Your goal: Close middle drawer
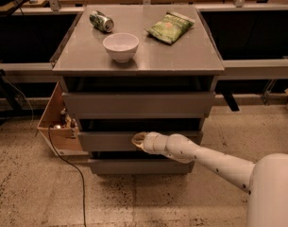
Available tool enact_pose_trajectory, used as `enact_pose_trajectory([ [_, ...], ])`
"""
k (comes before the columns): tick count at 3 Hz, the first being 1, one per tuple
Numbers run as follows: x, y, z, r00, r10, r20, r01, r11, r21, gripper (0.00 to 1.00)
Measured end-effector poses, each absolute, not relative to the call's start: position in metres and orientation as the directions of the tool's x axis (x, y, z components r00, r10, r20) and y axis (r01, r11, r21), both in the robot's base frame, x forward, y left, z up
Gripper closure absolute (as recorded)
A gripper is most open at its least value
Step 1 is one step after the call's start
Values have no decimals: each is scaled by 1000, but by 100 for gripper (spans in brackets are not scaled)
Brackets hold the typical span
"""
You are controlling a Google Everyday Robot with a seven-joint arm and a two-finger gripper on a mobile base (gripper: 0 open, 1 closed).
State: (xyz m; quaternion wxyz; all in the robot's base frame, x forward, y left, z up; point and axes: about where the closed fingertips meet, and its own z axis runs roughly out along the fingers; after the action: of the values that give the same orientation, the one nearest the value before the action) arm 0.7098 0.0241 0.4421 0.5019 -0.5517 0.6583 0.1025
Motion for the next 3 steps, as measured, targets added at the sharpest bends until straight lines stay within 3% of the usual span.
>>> enact_pose_trajectory([
  [3, 707, 25, 429, 127, -631, -766, -807, 383, -449, 100],
])
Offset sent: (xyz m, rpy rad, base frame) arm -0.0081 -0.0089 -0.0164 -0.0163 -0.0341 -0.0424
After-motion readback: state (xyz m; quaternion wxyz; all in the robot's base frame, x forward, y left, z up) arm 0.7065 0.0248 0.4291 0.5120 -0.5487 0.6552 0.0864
